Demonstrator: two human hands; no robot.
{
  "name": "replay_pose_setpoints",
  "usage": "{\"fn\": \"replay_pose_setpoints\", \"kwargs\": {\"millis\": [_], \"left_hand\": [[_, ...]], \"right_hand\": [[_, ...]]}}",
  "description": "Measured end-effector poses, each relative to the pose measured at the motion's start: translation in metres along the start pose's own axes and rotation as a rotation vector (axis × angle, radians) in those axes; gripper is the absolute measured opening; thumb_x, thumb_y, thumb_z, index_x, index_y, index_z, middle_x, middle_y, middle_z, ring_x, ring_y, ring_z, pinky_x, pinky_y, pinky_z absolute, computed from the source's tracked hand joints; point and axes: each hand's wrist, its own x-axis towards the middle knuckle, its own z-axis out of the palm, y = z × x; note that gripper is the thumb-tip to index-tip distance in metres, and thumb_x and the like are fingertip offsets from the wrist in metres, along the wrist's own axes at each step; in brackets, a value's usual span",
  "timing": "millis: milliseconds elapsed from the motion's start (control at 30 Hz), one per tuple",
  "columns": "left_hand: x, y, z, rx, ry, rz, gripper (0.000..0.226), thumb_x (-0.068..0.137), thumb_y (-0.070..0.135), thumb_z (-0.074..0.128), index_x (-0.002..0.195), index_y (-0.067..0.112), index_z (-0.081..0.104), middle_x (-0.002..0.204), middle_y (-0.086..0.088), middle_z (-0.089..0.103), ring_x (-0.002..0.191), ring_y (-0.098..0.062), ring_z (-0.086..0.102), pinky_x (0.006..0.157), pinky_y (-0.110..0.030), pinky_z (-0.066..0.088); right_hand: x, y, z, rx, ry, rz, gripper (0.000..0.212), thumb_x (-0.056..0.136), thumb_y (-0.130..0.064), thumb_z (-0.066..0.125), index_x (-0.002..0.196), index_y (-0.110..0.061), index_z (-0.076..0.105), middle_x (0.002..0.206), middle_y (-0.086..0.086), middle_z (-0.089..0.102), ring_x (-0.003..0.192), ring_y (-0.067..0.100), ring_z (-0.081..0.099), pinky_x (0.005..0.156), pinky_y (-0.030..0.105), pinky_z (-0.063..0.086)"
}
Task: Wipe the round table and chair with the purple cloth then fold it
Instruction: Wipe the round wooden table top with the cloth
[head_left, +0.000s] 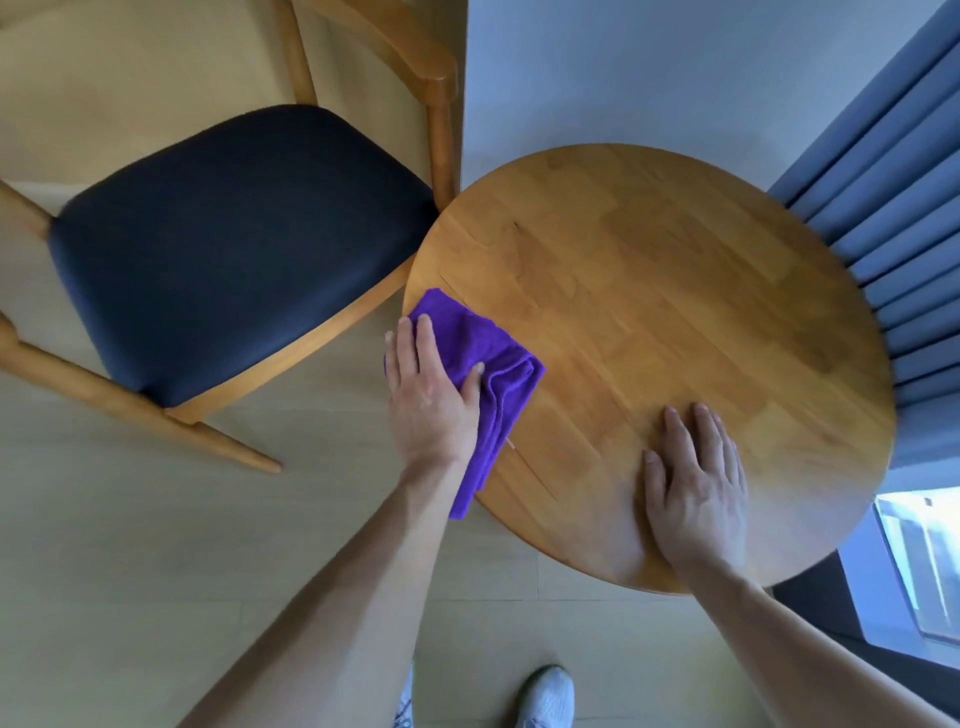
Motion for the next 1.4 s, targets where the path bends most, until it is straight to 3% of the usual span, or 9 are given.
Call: {"fn": "replay_pose_setpoints", "kwargs": {"millis": [167,367,533,667,800,1033,1167,1267,1400], "left_hand": [[-0.041,0.014,-0.001,-0.186,0.026,-0.350,0.091,0.089,0.048,0.066,0.156,0.007,0.021,0.154,-0.016,0.035,0.134,-0.037,0.047,0.102,-0.044,0.047],[-0.030,0.008,-0.008,-0.166,-0.050,-0.442,0.083,0.093,0.048,0.061,0.155,0.006,0.023,0.138,-0.018,0.050,0.121,-0.035,0.055,0.091,-0.039,0.048],[0.031,-0.005,-0.006,-0.055,-0.114,-0.347,0.074,0.096,0.051,0.055,0.147,0.003,0.031,0.136,-0.017,0.052,0.116,-0.038,0.058,0.085,-0.045,0.052],[0.099,0.005,-0.003,0.159,-0.204,-0.230,0.071,0.099,0.054,0.044,0.148,0.005,0.028,0.141,-0.017,0.047,0.116,-0.039,0.058,0.074,-0.042,0.042],[0.153,0.018,0.002,0.193,-0.300,-0.146,0.072,0.100,0.054,0.041,0.154,0.011,0.022,0.145,-0.017,0.041,0.122,-0.040,0.053,0.081,-0.046,0.044],[0.121,0.007,-0.001,0.248,-0.326,-0.100,0.083,0.099,0.057,0.039,0.158,0.009,0.007,0.145,-0.020,0.038,0.117,-0.039,0.055,0.084,-0.044,0.051],[0.125,0.008,0.000,0.275,-0.337,-0.128,0.083,0.099,0.057,0.039,0.158,0.009,0.005,0.146,-0.021,0.037,0.119,-0.039,0.054,0.087,-0.047,0.054],[0.122,0.011,0.003,0.291,-0.329,-0.123,0.081,0.100,0.056,0.037,0.158,0.009,0.006,0.145,-0.018,0.037,0.121,-0.037,0.051,0.081,-0.044,0.050],[0.139,0.019,0.009,0.382,-0.327,-0.108,0.080,0.100,0.057,0.036,0.158,0.009,0.007,0.144,-0.016,0.039,0.121,-0.035,0.052,0.084,-0.042,0.050]], "right_hand": [[0.007,-0.018,0.000,0.041,0.007,0.081,0.055,0.095,-0.036,0.030,0.146,-0.018,0.041,0.158,0.011,0.032,0.147,0.031,0.022,0.120,0.049,0.020],[0.015,-0.083,0.017,0.050,-0.056,-0.023,0.056,0.099,-0.048,0.027,0.154,-0.037,0.027,0.164,-0.001,0.021,0.152,0.021,0.013,0.123,0.046,0.010],[0.011,-0.084,0.024,-0.034,-0.053,-0.027,0.056,0.101,-0.050,0.024,0.155,-0.037,0.023,0.165,-0.002,0.018,0.153,0.020,0.007,0.123,0.048,0.010],[0.010,-0.085,0.022,-0.053,-0.063,-0.029,0.056,0.101,-0.050,0.022,0.155,-0.037,0.022,0.165,-0.002,0.016,0.153,0.019,0.005,0.123,0.048,0.010],[0.010,-0.087,0.022,-0.069,-0.071,-0.028,0.056,0.101,-0.051,0.021,0.156,-0.037,0.021,0.165,-0.003,0.016,0.154,0.019,0.004,0.123,0.048,0.010],[0.010,-0.088,0.018,-0.076,-0.078,-0.010,0.056,0.100,-0.050,0.025,0.154,-0.035,0.030,0.163,0.000,0.024,0.153,0.021,0.012,0.122,0.049,0.015],[0.020,-0.096,0.013,-0.071,-0.081,0.025,0.051,0.094,-0.045,0.040,0.142,-0.029,0.048,0.151,0.006,0.043,0.141,0.030,0.035,0.114,0.049,0.028],[0.056,-0.101,0.008,-0.053,-0.073,-0.008,0.044,0.090,-0.040,0.046,0.132,-0.030,0.052,0.141,0.004,0.047,0.127,0.030,0.044,0.104,0.048,0.037],[0.129,-0.104,0.014,-0.038,-0.056,-0.126,0.048,0.090,-0.039,0.040,0.136,-0.032,0.049,0.147,0.002,0.043,0.134,0.028,0.039,0.107,0.046,0.035]]}}
